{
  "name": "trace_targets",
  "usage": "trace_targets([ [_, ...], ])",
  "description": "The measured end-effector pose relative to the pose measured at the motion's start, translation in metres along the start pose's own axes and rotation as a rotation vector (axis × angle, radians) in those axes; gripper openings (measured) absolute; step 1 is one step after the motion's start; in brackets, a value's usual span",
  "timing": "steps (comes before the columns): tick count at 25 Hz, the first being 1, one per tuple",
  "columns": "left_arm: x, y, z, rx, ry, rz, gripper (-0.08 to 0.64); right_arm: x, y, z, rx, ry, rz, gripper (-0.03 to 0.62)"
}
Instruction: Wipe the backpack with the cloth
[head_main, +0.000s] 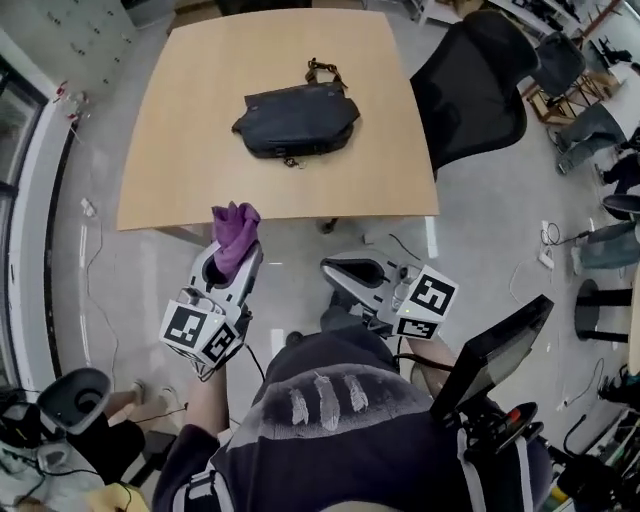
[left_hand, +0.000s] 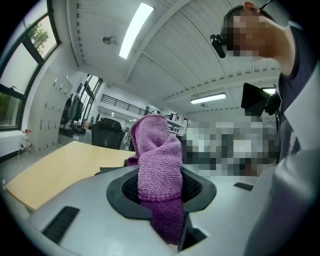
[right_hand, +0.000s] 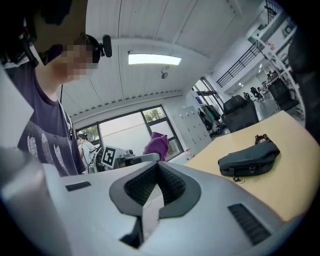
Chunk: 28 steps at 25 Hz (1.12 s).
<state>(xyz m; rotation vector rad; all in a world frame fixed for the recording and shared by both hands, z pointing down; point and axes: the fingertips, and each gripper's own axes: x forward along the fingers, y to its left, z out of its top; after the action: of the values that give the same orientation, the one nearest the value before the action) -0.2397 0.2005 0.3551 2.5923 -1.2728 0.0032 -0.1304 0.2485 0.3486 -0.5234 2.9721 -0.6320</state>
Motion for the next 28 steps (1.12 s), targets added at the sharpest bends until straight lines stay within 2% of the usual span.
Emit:
trace_targets([
  [3,0.043,0.035,-0.006,-0.011,0.087,0.098,0.124,0.003,-0.039,0.012,0.02,0.015,0.048,0.003],
  [7,0.102,0.086,-0.032,-0.028,0.259,0.196,0.124,0.003,-0.09,0.024,-0.011,0.086,0.089,0.003],
  [10,0.145,0.137,-0.065,-0.071,0.411,0.244,0.125,0.013,-0.128,0.024,-0.065,0.16,0.082,0.003],
  [14,0.198,0.218,-0.104,-0.006,0.623,0.316,0.124,0.036,-0.174,0.041,-0.094,0.188,0.029,0.003],
  [16,0.22,0.247,-0.117,0.022,0.713,0.321,0.125,0.049,-0.193,0.054,-0.106,0.186,-0.023,0.003],
  [19,0.25,0.268,-0.126,0.04,0.781,0.276,0.125,0.063,-0.212,0.072,-0.095,0.165,-0.117,0.003],
  [22,0.272,0.267,-0.138,0.063,0.836,0.212,0.124,0.067,-0.233,0.082,-0.063,0.146,-0.191,0.003],
  [24,0.278,0.264,-0.144,0.109,0.867,0.202,0.124,0.066,-0.248,0.084,-0.032,0.139,-0.222,0.003],
  [26,0.281,0.256,-0.145,0.155,0.885,0.193,0.124,0.063,-0.26,0.087,-0.007,0.134,-0.233,0.003],
  [28,0.288,0.241,-0.142,0.17,0.892,0.161,0.124,0.061,-0.271,0.091,-0.002,0.134,-0.226,0.003],
])
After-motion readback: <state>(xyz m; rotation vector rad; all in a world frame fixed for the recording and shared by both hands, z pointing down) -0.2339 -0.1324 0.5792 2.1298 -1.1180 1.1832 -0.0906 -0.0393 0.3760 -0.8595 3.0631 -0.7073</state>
